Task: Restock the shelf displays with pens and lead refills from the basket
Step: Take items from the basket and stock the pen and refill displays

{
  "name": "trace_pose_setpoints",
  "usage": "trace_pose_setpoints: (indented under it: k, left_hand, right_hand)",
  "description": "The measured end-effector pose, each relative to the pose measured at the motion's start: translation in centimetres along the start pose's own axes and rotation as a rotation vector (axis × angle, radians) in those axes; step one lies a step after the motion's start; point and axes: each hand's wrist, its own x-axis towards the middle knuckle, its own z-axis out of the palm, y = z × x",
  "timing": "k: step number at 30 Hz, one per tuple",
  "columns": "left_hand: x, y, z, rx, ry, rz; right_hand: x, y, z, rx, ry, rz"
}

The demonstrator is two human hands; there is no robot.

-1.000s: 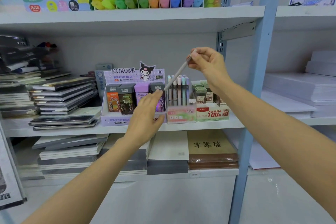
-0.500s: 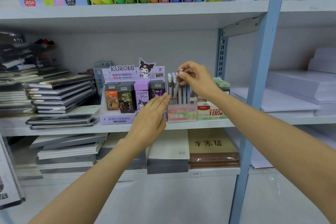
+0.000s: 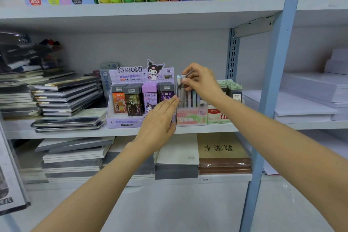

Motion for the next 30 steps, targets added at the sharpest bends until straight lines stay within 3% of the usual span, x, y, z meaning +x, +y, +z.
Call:
trace_pose_setpoints:
  k: [3,6,11,15,18,24,28,30]
  left_hand:
    - [-0.1,0.1,0.0,-0.007,-0.005,-0.004]
    - [-0.1,0.1,0.0,-0.029,-0.006,0.001]
    - [-2.2,0.5,1.5,-0.117,0.092,-0.029]
    - [-8.6,0.7,6.3,-0.185,0.164,-0.075]
    - [-15.3,0.6,12.2,-0.235,-0.024,-0.176]
    - [-30.0,1.4,22.7,-0.330,-0.650,-0.468]
    - [-36.5,2.4,25.1,-0.276,-0.955,-0.506]
    - [-38.2,2.5,25.7,-0.252,-1.004,-0.458]
  right_hand:
    - [-0.3,0.6,1.0,-0.244,0.097,-0.077]
    - [-0.6,0.4,1.5,-0.340,0.123,-0.080]
    - [-5.4,-0.4,2.6,-0.150,0.127,-0.213]
    - [-13.7,1.8,6.6,0.014,-0.073,-0.173]
    - [-20.1,6.1,10.9,0.022,-0.289,0.028]
    - [-33.7,17.5,18.5,-0.071,-0.806,0.463]
    - [-42.0,23.3,21.5,-0.217,-0.931,0.704]
    - [-44.7,24.8,22.7,-0.280,-0.939,0.755]
